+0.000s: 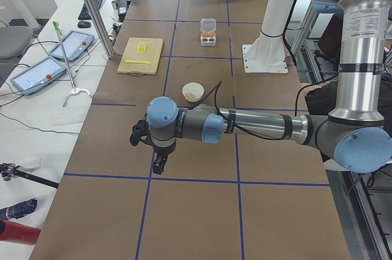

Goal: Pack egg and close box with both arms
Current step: 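Move the left arm out from rest toward the white bowl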

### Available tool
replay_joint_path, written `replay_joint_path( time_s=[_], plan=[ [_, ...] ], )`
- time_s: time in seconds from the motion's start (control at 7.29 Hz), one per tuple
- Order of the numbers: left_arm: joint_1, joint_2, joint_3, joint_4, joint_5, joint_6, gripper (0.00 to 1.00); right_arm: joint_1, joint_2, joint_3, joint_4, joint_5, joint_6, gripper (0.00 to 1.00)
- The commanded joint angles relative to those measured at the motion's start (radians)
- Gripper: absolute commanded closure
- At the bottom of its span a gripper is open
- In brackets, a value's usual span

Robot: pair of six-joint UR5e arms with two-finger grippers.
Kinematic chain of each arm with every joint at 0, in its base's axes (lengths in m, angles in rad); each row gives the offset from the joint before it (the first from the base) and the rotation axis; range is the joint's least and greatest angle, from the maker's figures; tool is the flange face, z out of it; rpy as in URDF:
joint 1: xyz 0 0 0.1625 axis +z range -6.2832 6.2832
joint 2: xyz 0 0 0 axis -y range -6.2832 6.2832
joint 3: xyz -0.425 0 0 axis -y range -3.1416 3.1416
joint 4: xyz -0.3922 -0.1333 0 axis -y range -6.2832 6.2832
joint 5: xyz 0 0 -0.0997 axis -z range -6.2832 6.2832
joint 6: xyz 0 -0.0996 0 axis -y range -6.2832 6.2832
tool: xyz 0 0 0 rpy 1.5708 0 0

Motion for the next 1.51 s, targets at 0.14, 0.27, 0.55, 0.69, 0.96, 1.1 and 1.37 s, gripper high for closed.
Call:
replay_joint_path(
  time_s=[0.14,0.27,0.55,0.69,0.96,1.1,1.37],
  plan=[
    [0.036,-0.065,0.002,-0.164,0.004,0.0,0.0,0.001,0.057,0.005,0.055,0.001,0.086,0.0],
    [0.036,-0.062,0.002,-0.28,0.004,0.003,0.0,0.001,0.066,0.005,0.087,-0.008,0.138,0.0],
    [0.039,-0.076,0.066,-0.642,0.001,-0.006,0.0,0.001,0.068,0.005,0.133,-0.046,0.135,0.0],
    [0.041,-0.086,0.085,-0.71,-0.025,-0.085,0.0,0.001,0.068,0.004,0.15,-0.057,0.132,0.0],
    [0.047,-0.086,0.083,-0.758,-0.067,-0.11,0.0,0.001,0.065,0.002,0.151,-0.054,0.132,0.0],
    [0.096,-0.062,0.083,-0.908,-0.085,-0.127,0.0,0.001,0.068,0.008,0.154,-0.054,0.132,0.0],
    [0.266,-0.06,0.044,-0.904,-0.088,-0.296,0.0,0.001,0.068,0.007,0.153,-0.054,0.141,0.0]
  ],
)
